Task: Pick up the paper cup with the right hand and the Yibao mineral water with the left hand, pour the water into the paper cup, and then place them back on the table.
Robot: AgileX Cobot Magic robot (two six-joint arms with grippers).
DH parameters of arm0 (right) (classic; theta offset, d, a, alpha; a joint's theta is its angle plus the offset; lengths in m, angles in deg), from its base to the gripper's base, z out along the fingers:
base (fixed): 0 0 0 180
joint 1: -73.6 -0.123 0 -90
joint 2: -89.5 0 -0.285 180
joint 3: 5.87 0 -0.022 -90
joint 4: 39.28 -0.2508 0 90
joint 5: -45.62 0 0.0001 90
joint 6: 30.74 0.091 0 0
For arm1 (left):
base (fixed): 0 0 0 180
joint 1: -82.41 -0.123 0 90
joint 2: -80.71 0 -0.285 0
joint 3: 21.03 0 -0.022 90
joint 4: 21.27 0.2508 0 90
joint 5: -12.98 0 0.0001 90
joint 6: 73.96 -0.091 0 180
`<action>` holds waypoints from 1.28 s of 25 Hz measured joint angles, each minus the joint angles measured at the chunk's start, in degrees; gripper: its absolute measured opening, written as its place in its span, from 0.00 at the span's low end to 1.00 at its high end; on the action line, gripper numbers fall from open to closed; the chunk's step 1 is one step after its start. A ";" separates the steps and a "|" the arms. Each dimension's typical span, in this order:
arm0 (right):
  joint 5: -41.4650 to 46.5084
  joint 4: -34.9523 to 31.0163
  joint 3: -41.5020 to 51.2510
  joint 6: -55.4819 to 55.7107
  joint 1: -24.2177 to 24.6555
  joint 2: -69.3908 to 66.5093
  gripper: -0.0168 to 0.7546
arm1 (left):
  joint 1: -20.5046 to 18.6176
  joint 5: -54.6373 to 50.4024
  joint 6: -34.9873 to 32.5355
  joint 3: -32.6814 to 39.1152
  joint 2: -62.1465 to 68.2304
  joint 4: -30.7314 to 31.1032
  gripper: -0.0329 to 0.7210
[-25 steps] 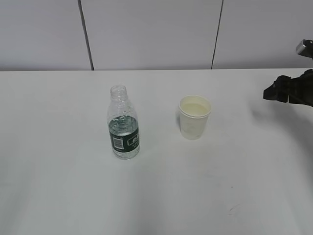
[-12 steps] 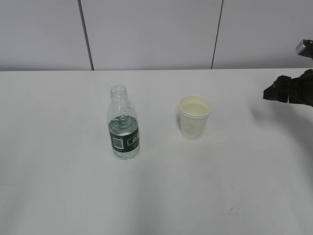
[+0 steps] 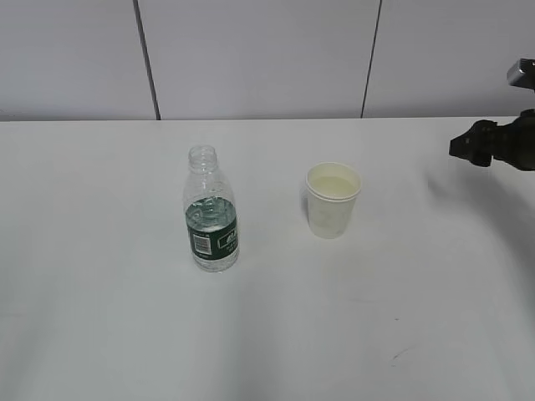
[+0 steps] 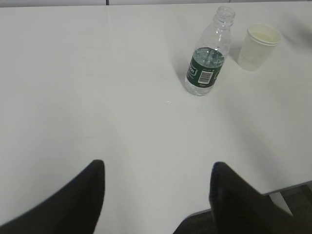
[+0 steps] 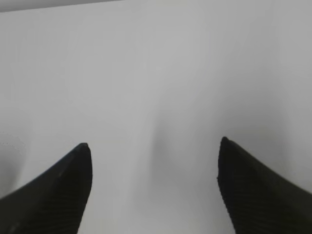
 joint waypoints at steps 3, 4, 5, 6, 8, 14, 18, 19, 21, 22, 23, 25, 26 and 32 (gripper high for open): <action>6.22 -18.35 3.01 -16.99 -0.39 1.82 0.79 | 0.00 0.00 0.00 0.00 0.00 0.00 0.61; 10.55 -25.17 3.64 -23.20 -0.80 2.66 0.79 | 0.00 0.00 0.00 0.00 0.00 0.00 0.61; 14.77 -30.24 3.94 -30.25 -0.95 3.36 0.79 | 0.00 0.00 0.00 0.00 0.00 0.00 0.61; 19.62 -35.33 4.17 -36.24 -1.23 4.11 0.79 | 0.00 0.00 0.00 0.00 0.00 0.00 0.61; 26.83 -43.30 4.31 -43.85 -1.93 5.39 0.79 | 0.00 0.00 0.00 0.00 0.00 -0.02 0.61; 38.15 -65.01 4.43 -66.92 -6.99 10.04 0.79 | 0.00 0.00 0.00 0.00 0.00 -0.02 0.61; 44.80 -72.92 4.43 -76.02 -9.34 14.42 0.79 | 0.00 0.00 0.00 0.00 0.00 -0.02 0.61; 46.22 -74.19 4.43 -77.45 -9.47 16.00 0.79 | 0.00 0.00 0.00 0.00 0.00 -0.02 0.61; 49.74 -76.64 4.43 -79.42 -9.61 19.68 0.79 | 0.00 0.00 0.00 0.00 0.00 -0.02 0.61; 51.19 -77.22 4.43 -80.12 -9.61 21.40 0.79 | 0.00 0.00 0.00 0.00 0.00 -0.02 0.61; 52.90 -77.50 4.43 -80.42 -9.61 23.51 0.79 | 0.00 0.00 0.00 0.00 0.00 -0.02 0.61; 56.24 -78.00 4.50 -80.98 -9.61 27.58 0.79 | 0.00 0.00 0.00 0.00 0.00 -0.02 0.61; 57.53 -78.25 4.50 -81.11 -9.61 29.88 0.79 | 0.00 0.00 0.00 0.00 0.00 -0.02 0.61; 63.42 -81.84 8.91 -83.23 -9.61 44.25 0.79 | 0.00 0.00 0.00 0.00 0.00 -0.02 0.61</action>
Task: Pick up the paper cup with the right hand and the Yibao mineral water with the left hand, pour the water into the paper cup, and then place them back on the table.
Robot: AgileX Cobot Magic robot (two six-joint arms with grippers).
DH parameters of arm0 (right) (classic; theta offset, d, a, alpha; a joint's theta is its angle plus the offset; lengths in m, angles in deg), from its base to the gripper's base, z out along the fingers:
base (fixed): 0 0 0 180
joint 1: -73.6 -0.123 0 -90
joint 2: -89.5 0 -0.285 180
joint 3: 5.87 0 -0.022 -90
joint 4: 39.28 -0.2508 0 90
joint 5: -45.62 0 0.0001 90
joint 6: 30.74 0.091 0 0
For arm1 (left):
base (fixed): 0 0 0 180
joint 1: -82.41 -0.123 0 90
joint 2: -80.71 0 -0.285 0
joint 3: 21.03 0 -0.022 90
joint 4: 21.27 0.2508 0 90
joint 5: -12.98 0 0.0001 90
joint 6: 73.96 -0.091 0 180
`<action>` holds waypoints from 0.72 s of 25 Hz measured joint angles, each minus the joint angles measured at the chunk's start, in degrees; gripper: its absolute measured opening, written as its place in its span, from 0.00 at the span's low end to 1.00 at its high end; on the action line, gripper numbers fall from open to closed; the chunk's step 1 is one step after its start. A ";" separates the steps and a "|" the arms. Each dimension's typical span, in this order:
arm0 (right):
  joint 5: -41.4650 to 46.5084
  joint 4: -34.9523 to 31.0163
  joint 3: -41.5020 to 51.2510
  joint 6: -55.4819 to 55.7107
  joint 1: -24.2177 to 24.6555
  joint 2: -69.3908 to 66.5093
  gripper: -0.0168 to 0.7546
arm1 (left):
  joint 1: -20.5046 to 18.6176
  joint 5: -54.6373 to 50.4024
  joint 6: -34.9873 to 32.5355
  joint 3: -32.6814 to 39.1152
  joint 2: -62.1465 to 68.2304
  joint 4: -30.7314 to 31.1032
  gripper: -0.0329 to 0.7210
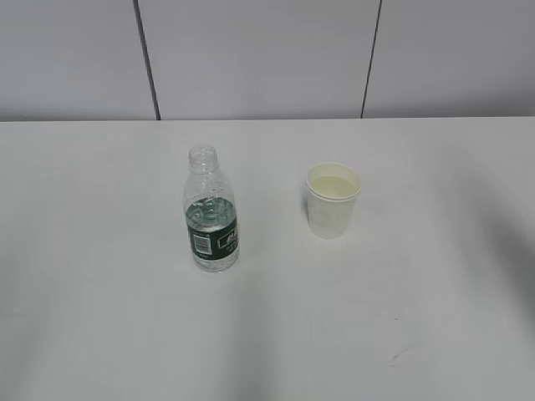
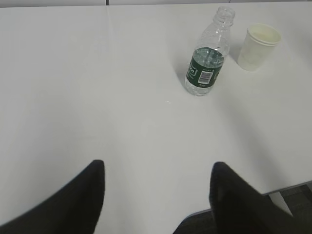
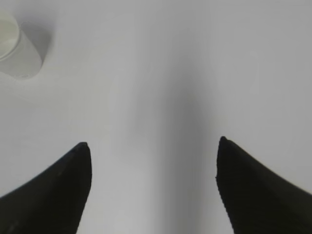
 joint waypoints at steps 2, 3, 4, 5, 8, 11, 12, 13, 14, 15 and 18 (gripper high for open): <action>2.69 0.00 1.57 -0.38 0.00 5.23 0.79 | 0.00 0.00 0.00 0.00 0.00 0.00 0.61; 4.41 -0.43 2.26 -0.49 0.00 7.83 0.79 | 0.00 0.00 0.00 0.00 0.00 0.00 0.61; 6.02 -0.42 2.81 -0.59 0.00 9.98 0.79 | 0.00 0.07 0.00 0.00 0.00 0.00 0.61; 7.92 -0.42 3.50 -0.57 0.00 12.49 0.79 | 0.00 0.07 0.00 0.00 0.00 0.00 0.61; 12.80 -0.54 5.54 -0.61 0.00 19.72 0.79 | 0.00 0.07 0.00 0.00 0.00 0.00 0.61; 15.35 -0.75 7.65 -0.61 0.00 27.42 0.79 | 0.00 0.07 0.00 0.00 0.00 0.00 0.61; 16.04 -0.84 8.37 -0.61 0.00 30.03 0.79 | 0.00 0.07 0.00 0.00 0.00 0.00 0.61; 16.95 -0.97 9.05 -0.61 0.00 32.46 0.79 | 0.00 0.07 0.00 0.00 0.00 0.00 0.61; 17.74 -1.10 9.66 -0.61 0.00 34.36 0.79 | 0.00 0.07 0.00 0.00 0.00 0.00 0.61; 18.60 -1.33 10.05 -0.61 0.00 36.52 0.79 | 0.00 0.07 0.00 0.00 0.00 0.00 0.61; 21.84 -2.63 11.22 -0.61 0.00 42.00 0.79 | 0.00 0.07 0.00 0.00 0.00 0.00 0.61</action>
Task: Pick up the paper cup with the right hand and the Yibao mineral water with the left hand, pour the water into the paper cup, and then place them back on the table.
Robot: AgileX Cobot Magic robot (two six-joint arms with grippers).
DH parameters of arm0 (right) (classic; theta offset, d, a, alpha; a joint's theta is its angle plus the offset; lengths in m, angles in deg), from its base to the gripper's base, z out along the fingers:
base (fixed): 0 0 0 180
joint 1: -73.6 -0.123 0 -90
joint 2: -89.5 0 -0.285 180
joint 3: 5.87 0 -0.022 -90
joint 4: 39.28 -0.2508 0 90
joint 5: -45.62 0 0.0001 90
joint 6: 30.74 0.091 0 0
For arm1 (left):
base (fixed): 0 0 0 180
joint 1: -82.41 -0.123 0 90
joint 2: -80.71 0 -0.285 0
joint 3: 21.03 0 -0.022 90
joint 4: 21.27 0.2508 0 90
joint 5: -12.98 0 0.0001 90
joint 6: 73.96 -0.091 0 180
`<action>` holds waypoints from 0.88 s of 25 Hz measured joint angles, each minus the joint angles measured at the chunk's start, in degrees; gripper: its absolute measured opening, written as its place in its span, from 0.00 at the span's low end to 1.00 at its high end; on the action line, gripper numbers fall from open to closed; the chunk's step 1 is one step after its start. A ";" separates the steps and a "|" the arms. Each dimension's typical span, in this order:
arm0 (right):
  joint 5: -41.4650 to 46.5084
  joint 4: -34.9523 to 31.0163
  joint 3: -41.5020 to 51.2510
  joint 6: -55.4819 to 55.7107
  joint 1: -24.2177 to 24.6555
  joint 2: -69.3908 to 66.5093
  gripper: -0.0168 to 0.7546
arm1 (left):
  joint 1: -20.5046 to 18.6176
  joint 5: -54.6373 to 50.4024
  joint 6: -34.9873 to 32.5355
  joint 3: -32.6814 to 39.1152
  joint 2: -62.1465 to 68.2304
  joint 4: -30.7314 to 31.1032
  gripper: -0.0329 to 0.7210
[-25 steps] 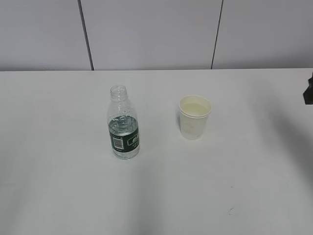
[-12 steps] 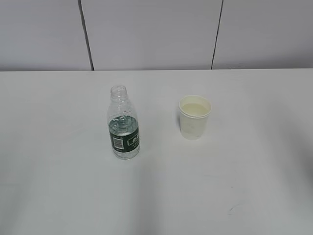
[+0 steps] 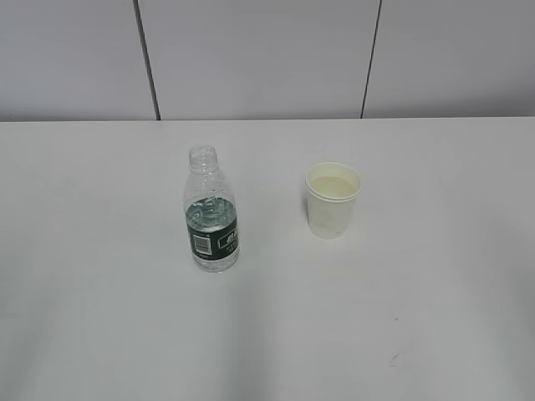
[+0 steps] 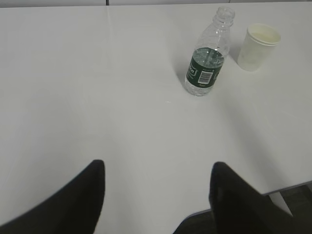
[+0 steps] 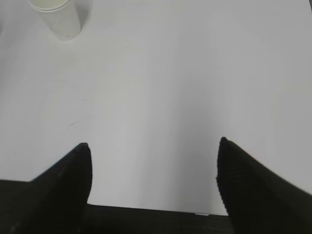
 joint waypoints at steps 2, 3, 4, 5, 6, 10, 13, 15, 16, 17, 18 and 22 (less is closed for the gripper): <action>2.00 -2.27 0.67 0.00 0.00 3.51 0.79 | 0.00 0.00 0.00 0.00 0.00 0.00 0.61; 2.28 -3.43 1.10 0.00 0.00 4.98 0.79 | 0.00 0.00 0.00 0.00 0.00 0.00 0.61; 2.51 -4.56 1.59 0.00 0.00 6.69 0.79 | 0.00 0.00 0.00 0.00 0.00 0.00 0.61; 2.58 -5.25 2.05 0.00 0.00 8.43 0.79 | 0.00 0.00 0.00 0.00 0.00 0.00 0.61; 2.66 -5.51 2.75 0.00 0.00 9.90 0.79 | 0.00 0.00 0.00 0.00 0.00 0.00 0.61; 2.95 -5.54 5.72 0.00 0.00 16.58 0.79 | 0.00 0.00 0.00 0.00 0.00 0.00 0.61; 3.09 -5.54 8.65 0.00 0.00 21.14 0.79 | 0.00 0.00 0.00 0.00 0.00 0.00 0.61; 3.25 -5.54 10.21 0.00 0.00 22.29 0.79 | 0.00 0.00 0.00 0.04 0.00 0.00 0.61; 3.25 -5.54 10.58 0.00 0.00 22.41 0.79 | 0.00 0.02 0.00 0.04 0.00 -0.15 0.61; 3.25 -5.64 10.60 0.00 0.00 22.41 0.79 | 0.00 0.02 0.00 0.04 0.00 -0.14 0.61; 3.25 -5.66 10.69 0.00 0.00 22.41 0.79 | 0.00 0.02 0.00 0.04 0.00 -0.14 0.61; 0.62 -5.76 11.57 0.00 0.00 22.41 0.79 | 0.00 0.02 0.00 0.04 0.00 -0.31 0.61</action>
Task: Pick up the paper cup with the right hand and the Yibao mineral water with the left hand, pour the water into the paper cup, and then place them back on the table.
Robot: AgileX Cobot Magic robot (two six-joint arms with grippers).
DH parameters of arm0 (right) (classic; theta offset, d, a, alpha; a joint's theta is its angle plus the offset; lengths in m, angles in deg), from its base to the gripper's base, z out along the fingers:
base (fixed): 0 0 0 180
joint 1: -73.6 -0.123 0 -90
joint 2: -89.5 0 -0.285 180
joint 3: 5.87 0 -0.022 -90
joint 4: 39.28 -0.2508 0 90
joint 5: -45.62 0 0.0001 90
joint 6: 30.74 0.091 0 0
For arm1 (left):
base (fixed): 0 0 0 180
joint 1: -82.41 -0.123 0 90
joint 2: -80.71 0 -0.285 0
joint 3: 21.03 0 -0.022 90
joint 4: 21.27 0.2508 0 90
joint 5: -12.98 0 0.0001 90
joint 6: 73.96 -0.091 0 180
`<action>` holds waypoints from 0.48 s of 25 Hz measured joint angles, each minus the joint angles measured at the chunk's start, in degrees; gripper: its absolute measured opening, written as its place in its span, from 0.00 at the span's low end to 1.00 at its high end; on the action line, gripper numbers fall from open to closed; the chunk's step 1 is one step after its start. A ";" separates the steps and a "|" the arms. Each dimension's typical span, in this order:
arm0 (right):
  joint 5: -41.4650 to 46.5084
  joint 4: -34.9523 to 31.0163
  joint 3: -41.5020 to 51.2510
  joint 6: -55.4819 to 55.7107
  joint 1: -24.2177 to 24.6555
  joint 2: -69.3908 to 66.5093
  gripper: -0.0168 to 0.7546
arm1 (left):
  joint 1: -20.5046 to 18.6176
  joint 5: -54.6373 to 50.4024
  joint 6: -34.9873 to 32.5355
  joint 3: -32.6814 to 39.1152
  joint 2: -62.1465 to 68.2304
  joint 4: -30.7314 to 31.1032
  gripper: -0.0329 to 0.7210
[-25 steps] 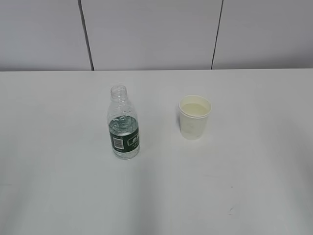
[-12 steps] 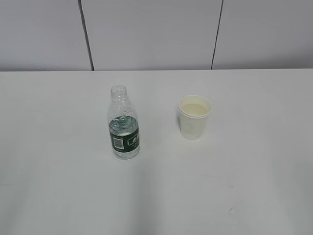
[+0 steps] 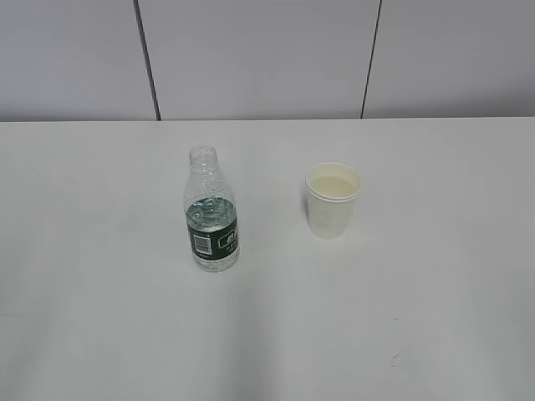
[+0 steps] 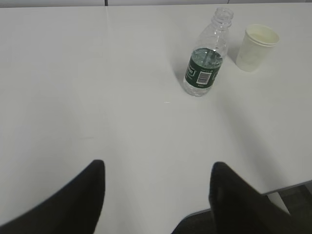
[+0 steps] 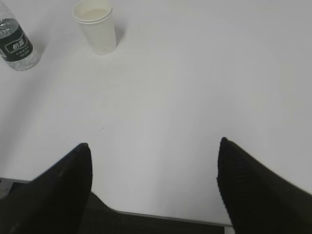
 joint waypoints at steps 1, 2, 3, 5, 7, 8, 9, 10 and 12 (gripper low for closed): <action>-0.82 0.16 0.28 -0.10 0.00 0.00 0.79 | 0.00 0.00 0.00 0.00 0.00 0.00 0.61; -1.08 0.28 0.57 -0.09 0.00 0.00 0.79 | 0.00 0.00 0.00 0.00 0.00 0.00 0.61; -1.34 0.42 0.64 -0.09 0.00 0.00 0.79 | 0.00 0.00 0.00 0.00 0.00 -0.06 0.61; -1.59 0.51 0.79 -0.22 0.00 0.00 0.79 | 0.00 0.00 0.00 0.00 0.00 -0.06 0.61; -1.71 0.51 0.79 -0.22 0.00 0.00 0.79 | 0.00 0.00 0.00 0.00 0.00 -0.10 0.61; -1.79 0.64 0.81 -0.22 0.00 0.00 0.79 | 0.00 0.00 0.00 0.00 0.00 -0.12 0.61; -1.79 0.80 0.81 -0.32 0.00 0.00 0.79 | 0.00 0.00 0.00 0.00 0.00 -0.12 0.61; -1.79 1.02 0.81 -0.32 0.00 0.00 0.79 | 0.00 0.00 0.00 0.00 0.00 -0.12 0.61; -1.79 1.32 0.91 -0.42 0.00 0.00 0.79 | 0.00 0.00 0.00 0.00 0.00 -0.17 0.61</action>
